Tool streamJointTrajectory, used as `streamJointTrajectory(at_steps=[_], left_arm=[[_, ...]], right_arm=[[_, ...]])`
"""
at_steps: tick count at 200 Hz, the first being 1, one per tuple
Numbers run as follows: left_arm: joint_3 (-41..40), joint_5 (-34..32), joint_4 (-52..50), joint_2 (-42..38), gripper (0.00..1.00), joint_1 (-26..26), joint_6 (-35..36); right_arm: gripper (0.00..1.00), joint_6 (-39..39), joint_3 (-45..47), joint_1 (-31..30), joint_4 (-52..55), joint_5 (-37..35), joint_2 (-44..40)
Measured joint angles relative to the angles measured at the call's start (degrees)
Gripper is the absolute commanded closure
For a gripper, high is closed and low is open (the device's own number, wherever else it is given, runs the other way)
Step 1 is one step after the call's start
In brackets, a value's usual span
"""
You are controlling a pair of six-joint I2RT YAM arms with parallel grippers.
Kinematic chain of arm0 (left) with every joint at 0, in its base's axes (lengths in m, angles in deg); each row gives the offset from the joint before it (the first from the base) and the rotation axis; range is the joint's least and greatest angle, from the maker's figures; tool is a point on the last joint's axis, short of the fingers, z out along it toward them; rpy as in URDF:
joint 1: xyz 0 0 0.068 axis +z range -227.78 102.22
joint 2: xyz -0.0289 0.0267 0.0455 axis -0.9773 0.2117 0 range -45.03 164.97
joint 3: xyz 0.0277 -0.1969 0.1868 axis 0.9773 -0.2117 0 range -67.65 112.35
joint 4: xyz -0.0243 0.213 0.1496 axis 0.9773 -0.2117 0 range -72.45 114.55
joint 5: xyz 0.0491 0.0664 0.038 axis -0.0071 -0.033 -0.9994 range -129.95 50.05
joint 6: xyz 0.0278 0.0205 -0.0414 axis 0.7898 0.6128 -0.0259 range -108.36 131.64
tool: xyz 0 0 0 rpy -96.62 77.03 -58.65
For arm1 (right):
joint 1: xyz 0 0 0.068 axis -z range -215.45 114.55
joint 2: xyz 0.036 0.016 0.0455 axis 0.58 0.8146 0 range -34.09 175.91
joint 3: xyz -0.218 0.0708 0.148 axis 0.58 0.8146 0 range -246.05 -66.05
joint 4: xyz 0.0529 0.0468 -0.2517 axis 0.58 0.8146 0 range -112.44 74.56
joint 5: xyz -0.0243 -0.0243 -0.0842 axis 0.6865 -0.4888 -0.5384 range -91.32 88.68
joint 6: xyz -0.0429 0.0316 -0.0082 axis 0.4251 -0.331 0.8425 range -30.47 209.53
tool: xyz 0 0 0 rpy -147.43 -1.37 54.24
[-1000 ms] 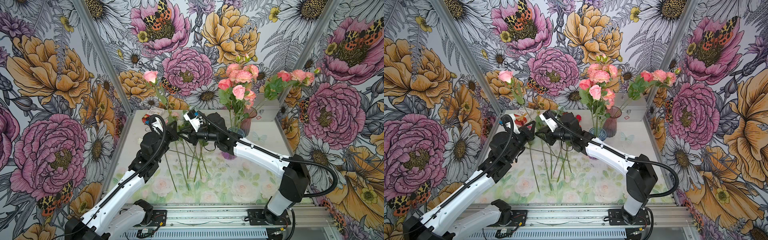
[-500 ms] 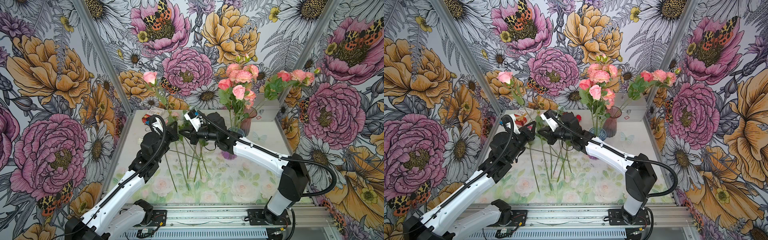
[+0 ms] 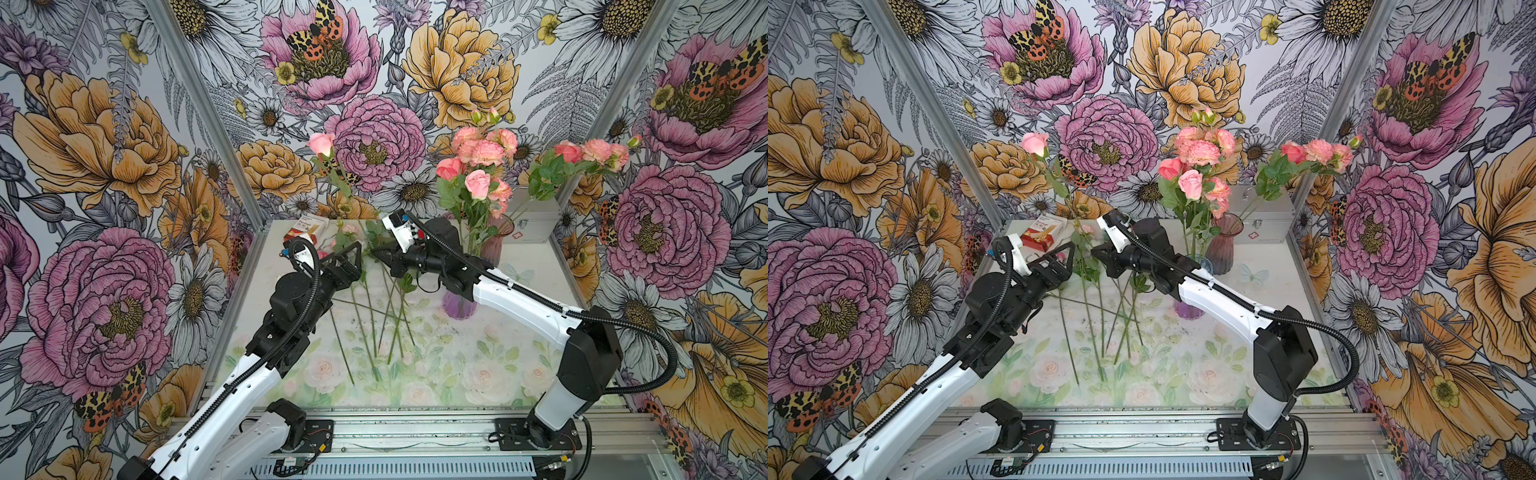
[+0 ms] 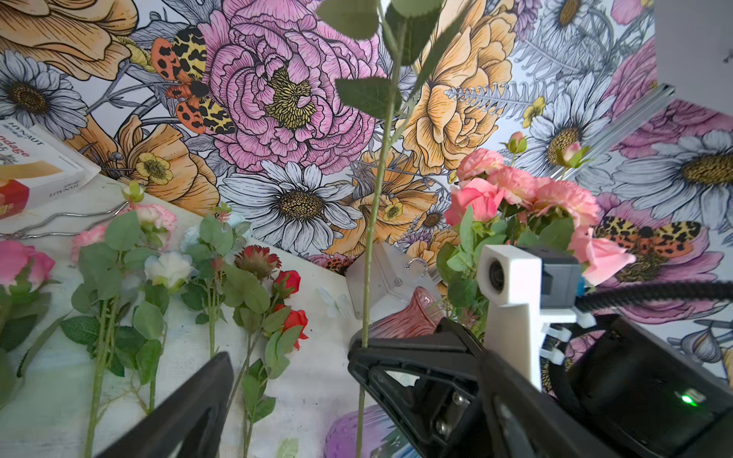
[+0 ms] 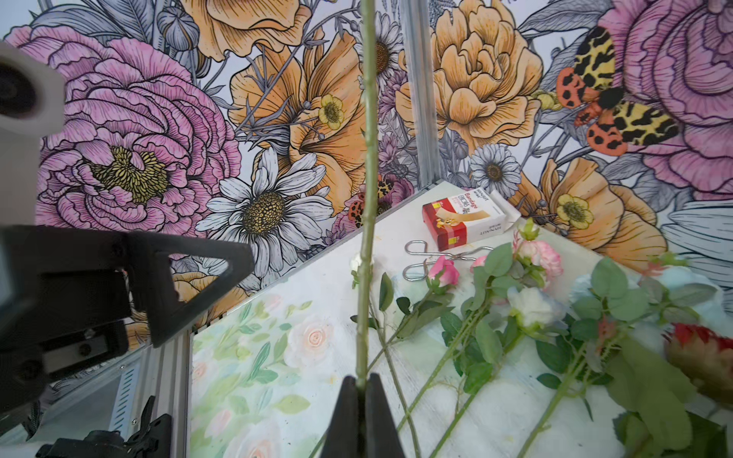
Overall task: Place the pink flowers into the vase
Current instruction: Place the flower in the vase.
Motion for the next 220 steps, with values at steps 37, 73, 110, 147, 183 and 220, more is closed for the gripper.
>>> streamJointTrajectory(at_steps=[37,73,110,147,183,220], left_arm=[[-1.0,0.0,-2.0,-2.6,0.01,3.7,-0.6],[-2.3,0.2,-4.1,-1.5,0.01,4.9,-0.9],[-2.3,0.8,-5.1,-0.1,0.01,5.3,-0.9],[-2.8,1.0,-5.4,0.1,0.02,6.0,-1.1],[-4.1,1.9,-5.5,0.5,0.01,6.2,-1.9],[-4.5,3.1,-5.8,0.5,0.01,7.6,-1.9]], right_arm=[[1.00,4.1,-1.2,0.9,4.7,-2.8,-4.8],[1.00,8.5,-1.6,2.1,6.4,-5.4,-15.3],[1.00,11.8,-1.6,6.8,6.4,-10.1,-27.5],[1.00,13.3,-1.6,13.7,5.9,-17.3,-36.1],[1.00,11.1,-4.0,25.0,5.4,-22.9,-36.0],[1.00,4.0,-5.6,37.1,2.3,-23.3,-28.9]])
